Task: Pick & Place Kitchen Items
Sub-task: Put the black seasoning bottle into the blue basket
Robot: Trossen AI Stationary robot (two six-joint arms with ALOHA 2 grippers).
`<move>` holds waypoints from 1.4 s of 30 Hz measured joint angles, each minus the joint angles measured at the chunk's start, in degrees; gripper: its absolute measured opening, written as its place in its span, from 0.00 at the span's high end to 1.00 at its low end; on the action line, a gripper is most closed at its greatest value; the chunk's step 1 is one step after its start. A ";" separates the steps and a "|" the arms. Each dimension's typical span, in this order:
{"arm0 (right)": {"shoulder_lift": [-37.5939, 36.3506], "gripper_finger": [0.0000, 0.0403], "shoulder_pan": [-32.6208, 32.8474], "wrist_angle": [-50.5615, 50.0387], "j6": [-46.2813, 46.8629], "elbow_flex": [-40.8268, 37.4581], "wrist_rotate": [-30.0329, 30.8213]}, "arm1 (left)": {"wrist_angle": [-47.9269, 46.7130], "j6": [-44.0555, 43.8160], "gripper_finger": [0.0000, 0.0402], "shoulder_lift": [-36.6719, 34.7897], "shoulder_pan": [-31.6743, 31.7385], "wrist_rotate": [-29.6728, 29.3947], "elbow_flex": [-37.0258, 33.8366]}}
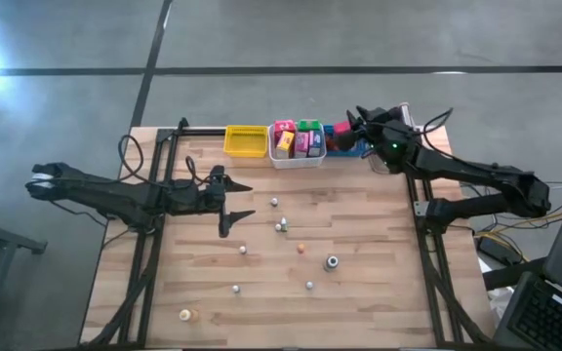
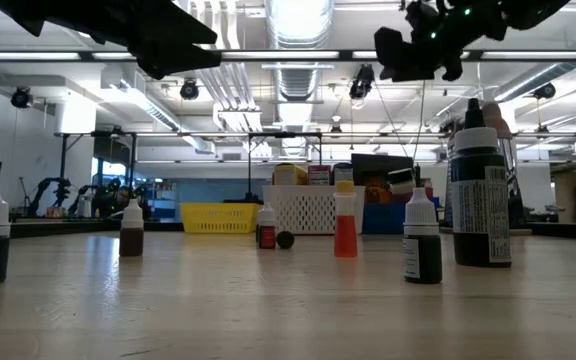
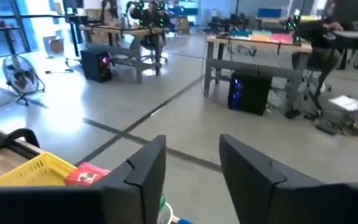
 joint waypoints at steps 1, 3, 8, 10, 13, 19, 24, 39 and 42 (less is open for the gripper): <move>-0.62 0.67 0.06 -1.30 -0.07 0.02 0.03 | -0.01 0.01 0.22 0.00 0.00 -0.01 0.00; -1.37 0.73 0.02 -6.61 3.32 0.02 0.01 | -0.01 0.01 0.22 0.00 0.00 0.00 0.00; -0.40 0.90 0.11 -21.65 8.17 -0.02 -0.45 | -0.02 0.05 0.22 0.00 0.00 0.00 0.00; 0.22 0.96 0.31 -24.45 7.82 -0.02 -1.53 | -0.02 0.05 0.22 0.00 0.00 0.00 0.00; 0.92 0.97 0.26 -25.69 7.55 -0.04 -2.41 | -0.03 0.05 0.22 0.00 0.00 0.00 0.00; 2.69 0.97 -2.70 -26.01 3.18 1.55 -17.64 | -0.04 0.05 0.22 0.00 0.00 0.00 0.00; 7.93 0.88 -7.46 -38.97 0.70 10.87 -24.73 | -0.04 -0.19 0.22 0.00 0.00 0.00 0.00; 33.65 0.43 -9.42 -74.18 -24.59 43.14 -29.97 | -0.09 -0.58 0.22 0.00 0.00 0.00 0.00; 35.43 0.38 -9.83 -74.75 -29.15 44.96 -30.00 | -0.10 -0.58 0.22 0.01 0.00 0.00 0.00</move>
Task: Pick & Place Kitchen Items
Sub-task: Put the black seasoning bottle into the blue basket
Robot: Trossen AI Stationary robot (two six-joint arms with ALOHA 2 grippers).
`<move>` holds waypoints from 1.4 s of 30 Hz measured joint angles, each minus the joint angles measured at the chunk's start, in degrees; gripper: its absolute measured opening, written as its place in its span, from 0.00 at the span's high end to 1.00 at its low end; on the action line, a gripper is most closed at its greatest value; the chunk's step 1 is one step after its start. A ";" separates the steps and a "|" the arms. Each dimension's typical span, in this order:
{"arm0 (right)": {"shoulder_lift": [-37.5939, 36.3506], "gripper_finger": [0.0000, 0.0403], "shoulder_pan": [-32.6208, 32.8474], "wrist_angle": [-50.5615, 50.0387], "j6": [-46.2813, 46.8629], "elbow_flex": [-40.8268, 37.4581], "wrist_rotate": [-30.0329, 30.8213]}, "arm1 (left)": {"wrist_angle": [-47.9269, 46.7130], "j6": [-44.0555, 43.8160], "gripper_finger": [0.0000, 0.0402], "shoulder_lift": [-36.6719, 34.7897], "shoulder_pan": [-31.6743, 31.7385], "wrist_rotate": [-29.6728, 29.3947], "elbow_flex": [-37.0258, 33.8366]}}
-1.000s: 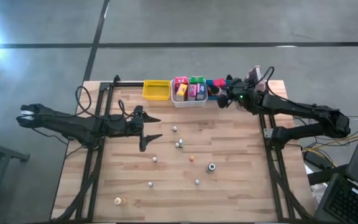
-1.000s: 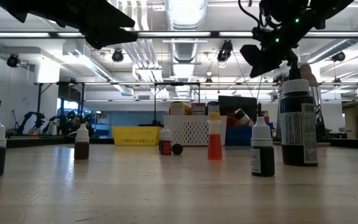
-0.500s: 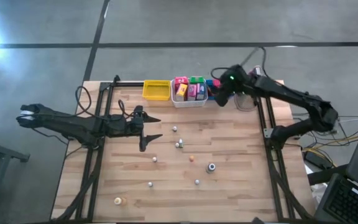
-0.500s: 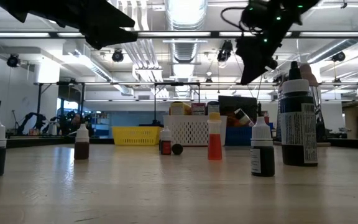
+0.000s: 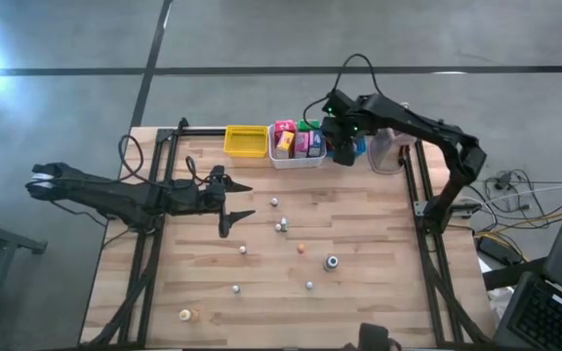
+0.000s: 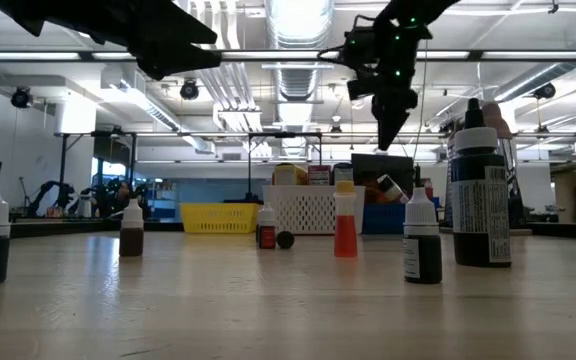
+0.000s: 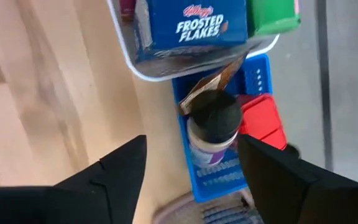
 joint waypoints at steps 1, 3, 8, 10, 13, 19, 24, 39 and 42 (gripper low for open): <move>0.35 0.37 -0.29 0.12 -1.25 0.19 0.00 | -0.02 0.00 0.22 0.00 0.00 0.00 0.00; 1.14 0.35 -0.62 -0.06 -2.79 0.46 0.00 | -0.14 0.00 0.22 -0.01 0.00 0.00 0.00; 2.65 0.33 -2.49 -0.10 -4.41 -0.35 -0.59 | -0.37 0.42 0.22 0.00 0.00 -0.02 0.00; 3.62 0.33 -2.70 0.04 -5.01 -0.41 -0.57 | -0.37 0.95 0.22 0.01 0.00 -0.01 0.00; 4.77 0.34 -2.94 0.63 -6.38 -0.42 -0.52 | -0.35 1.64 0.22 0.01 0.00 -0.02 0.00; 5.73 0.37 -4.29 2.60 -7.43 -0.46 0.09 | -0.33 2.06 0.22 0.01 0.00 -0.02 0.00; 5.75 0.34 -4.91 3.17 -7.60 -0.60 0.13 | -0.33 2.16 0.22 0.01 0.00 -0.02 0.00; 6.66 0.30 -4.95 6.26 -7.25 -2.72 -0.59 | -0.33 2.21 0.22 0.01 0.00 -0.02 0.00; 8.23 0.31 -4.97 6.22 -7.11 -2.98 -0.31 | -0.37 2.21 0.22 0.01 0.00 -0.02 0.00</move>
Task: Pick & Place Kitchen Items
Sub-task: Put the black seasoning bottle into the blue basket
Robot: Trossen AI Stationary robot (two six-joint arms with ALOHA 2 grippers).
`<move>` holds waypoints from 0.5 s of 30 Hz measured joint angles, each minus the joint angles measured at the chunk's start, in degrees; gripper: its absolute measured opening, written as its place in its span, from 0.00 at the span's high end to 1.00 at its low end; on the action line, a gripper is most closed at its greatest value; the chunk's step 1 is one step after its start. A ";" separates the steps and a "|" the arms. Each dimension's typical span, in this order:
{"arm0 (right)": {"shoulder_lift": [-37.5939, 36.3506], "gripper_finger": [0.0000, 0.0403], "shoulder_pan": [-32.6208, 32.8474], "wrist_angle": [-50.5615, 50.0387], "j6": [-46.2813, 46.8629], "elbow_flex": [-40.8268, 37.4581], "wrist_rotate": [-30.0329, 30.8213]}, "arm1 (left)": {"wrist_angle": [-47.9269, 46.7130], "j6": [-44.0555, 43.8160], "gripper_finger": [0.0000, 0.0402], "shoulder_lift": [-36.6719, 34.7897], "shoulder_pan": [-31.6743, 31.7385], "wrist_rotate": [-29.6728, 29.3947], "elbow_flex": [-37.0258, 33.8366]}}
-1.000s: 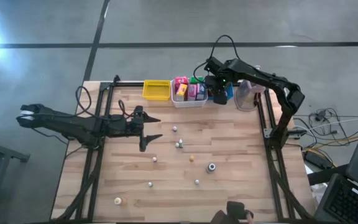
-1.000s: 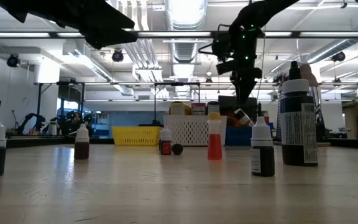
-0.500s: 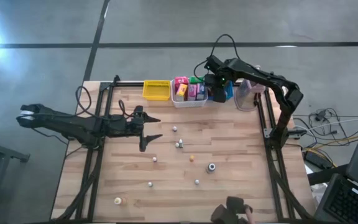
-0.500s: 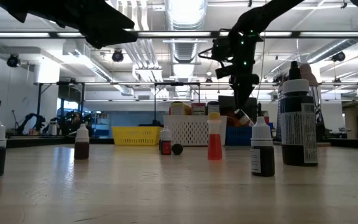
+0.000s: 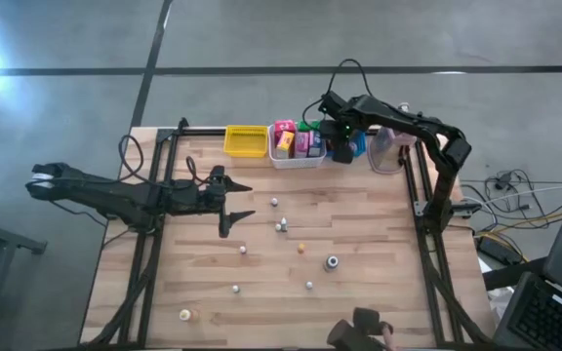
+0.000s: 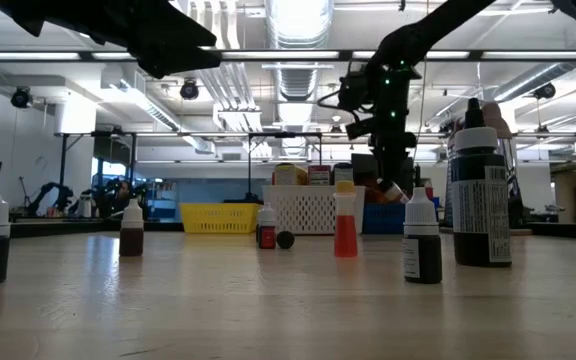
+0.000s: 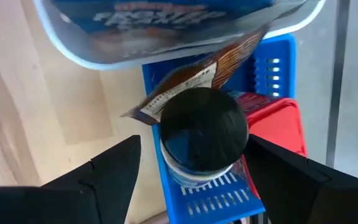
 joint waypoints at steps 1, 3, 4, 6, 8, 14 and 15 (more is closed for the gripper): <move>0.44 0.32 0.00 0.05 0.29 -0.05 0.16 | -0.01 0.00 0.22 0.00 0.00 0.00 0.00; 1.15 0.32 0.02 0.29 0.64 -0.09 0.37 | -0.20 0.02 0.22 0.00 0.00 0.00 0.00; 1.23 0.32 0.02 0.43 0.74 -0.09 0.39 | -0.48 0.02 0.22 0.00 0.00 0.00 0.00; 1.23 0.34 -0.03 0.44 1.09 -0.09 0.57 | -0.86 0.02 0.22 0.00 0.00 0.00 0.00; 1.21 0.36 -0.19 0.52 1.13 -0.07 0.59 | -0.87 0.02 0.22 0.00 0.00 0.00 0.00; 1.10 0.46 -0.33 0.50 1.87 -0.07 2.05 | -0.91 0.02 0.22 0.00 0.00 0.00 0.00; 1.10 0.47 -0.33 0.47 2.08 -0.07 2.20 | -1.00 0.02 0.22 0.00 0.00 -0.01 0.00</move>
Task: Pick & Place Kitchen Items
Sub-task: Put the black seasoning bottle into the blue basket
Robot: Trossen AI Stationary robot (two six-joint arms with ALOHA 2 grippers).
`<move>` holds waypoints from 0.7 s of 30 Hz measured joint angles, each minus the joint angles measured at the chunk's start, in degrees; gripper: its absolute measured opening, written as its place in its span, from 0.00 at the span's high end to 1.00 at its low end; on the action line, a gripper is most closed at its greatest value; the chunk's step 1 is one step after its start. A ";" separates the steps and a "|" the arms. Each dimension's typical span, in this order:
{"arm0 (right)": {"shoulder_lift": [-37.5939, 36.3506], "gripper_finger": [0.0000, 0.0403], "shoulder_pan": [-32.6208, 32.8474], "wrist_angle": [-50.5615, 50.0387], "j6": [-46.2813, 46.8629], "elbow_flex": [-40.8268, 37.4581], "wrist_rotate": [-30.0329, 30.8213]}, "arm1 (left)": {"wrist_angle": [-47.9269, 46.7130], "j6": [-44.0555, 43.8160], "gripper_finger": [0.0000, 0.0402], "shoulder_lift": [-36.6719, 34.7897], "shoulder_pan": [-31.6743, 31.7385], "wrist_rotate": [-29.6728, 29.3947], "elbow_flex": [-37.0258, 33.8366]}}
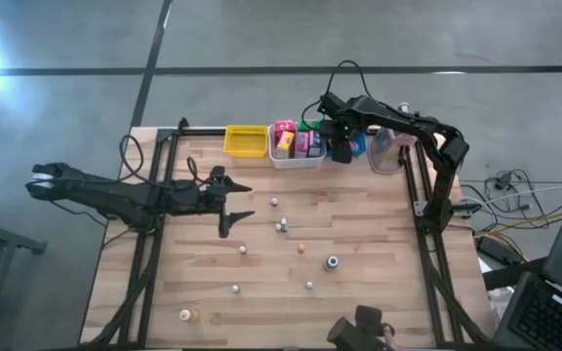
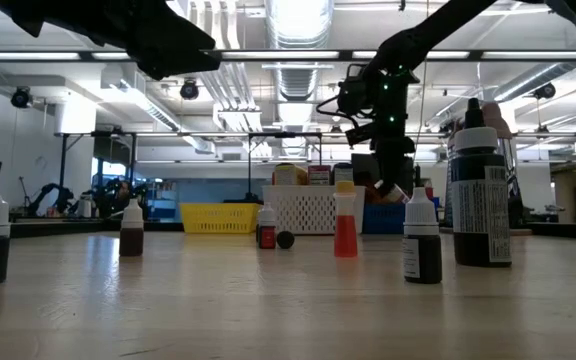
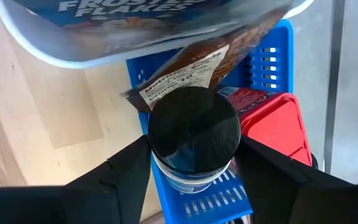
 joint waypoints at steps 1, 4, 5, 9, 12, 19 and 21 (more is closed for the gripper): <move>0.00 0.49 0.00 -0.02 0.39 0.00 0.10 | -0.10 0.00 0.22 0.00 0.00 0.01 0.00; -0.02 0.53 0.00 -0.24 0.60 0.00 0.32 | -0.09 0.00 0.22 0.00 0.00 0.01 0.00; 0.00 0.53 0.00 -0.37 0.60 0.00 0.38 | -0.09 0.00 0.22 0.00 0.00 0.01 0.00; -0.02 0.51 0.00 -0.62 0.71 0.00 1.52 | -0.11 -0.02 0.22 0.00 0.00 0.01 0.00; -0.22 0.50 0.00 -0.71 0.73 0.00 1.56 | -0.12 -0.11 0.22 0.00 0.01 0.00 0.00; -0.87 0.54 -0.12 -0.69 2.44 0.00 1.45 | -0.14 -0.16 0.22 0.00 0.00 0.00 0.00; -1.29 0.54 -0.22 -0.69 3.55 0.00 1.38 | -0.16 -0.17 0.22 0.00 0.00 0.01 0.00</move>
